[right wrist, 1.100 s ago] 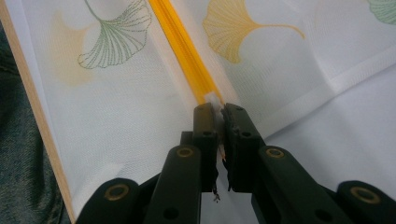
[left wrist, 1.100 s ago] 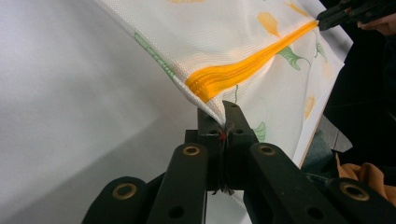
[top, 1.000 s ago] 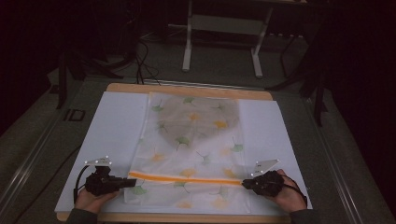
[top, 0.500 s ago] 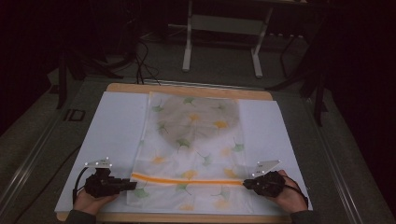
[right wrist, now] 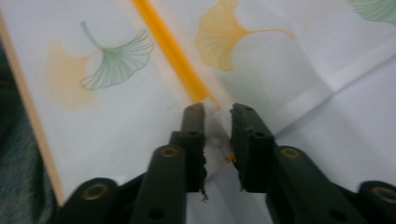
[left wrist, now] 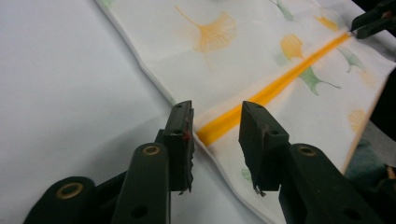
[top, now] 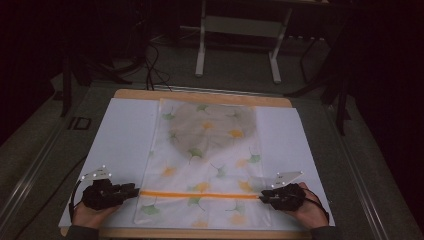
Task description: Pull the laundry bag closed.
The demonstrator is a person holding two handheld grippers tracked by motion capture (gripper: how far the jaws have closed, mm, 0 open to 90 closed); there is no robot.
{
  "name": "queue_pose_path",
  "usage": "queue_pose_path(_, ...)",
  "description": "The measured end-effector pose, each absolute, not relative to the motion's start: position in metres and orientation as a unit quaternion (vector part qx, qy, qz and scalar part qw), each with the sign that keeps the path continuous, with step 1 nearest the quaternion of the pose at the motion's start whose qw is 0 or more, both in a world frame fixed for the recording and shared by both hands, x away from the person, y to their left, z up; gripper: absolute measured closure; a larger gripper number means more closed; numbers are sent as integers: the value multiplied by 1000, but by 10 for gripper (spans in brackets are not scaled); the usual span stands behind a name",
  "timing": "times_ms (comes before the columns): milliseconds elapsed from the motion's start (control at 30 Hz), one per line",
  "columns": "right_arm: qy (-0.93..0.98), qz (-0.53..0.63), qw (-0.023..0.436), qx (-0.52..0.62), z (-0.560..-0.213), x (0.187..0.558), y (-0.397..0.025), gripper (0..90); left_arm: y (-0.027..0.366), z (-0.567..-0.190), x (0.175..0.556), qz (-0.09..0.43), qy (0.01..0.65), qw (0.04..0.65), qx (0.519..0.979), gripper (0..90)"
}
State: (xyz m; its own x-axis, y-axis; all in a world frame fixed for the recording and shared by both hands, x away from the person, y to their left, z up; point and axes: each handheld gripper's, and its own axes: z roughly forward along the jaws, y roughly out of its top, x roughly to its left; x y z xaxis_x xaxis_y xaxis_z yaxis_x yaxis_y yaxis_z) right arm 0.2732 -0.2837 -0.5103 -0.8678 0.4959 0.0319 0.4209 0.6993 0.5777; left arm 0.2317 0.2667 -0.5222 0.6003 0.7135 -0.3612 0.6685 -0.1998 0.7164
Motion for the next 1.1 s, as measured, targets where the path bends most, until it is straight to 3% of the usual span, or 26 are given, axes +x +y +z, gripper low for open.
queue_pose_path(333,894,335,74,290,-513,274,-295,617,268,-522,231,50,452,442,773,625)
queue_pose_path(567,870,359,89,327,-517,272,-308,585,272,-521,230,72,468,436,766,619)
queue_pose_path(967,815,364,152,425,-518,276,-331,560,273,-521,230,170,502,375,760,604)
queue_pose_path(1100,807,362,163,437,-520,276,-333,542,272,-526,236,204,523,352,749,561)
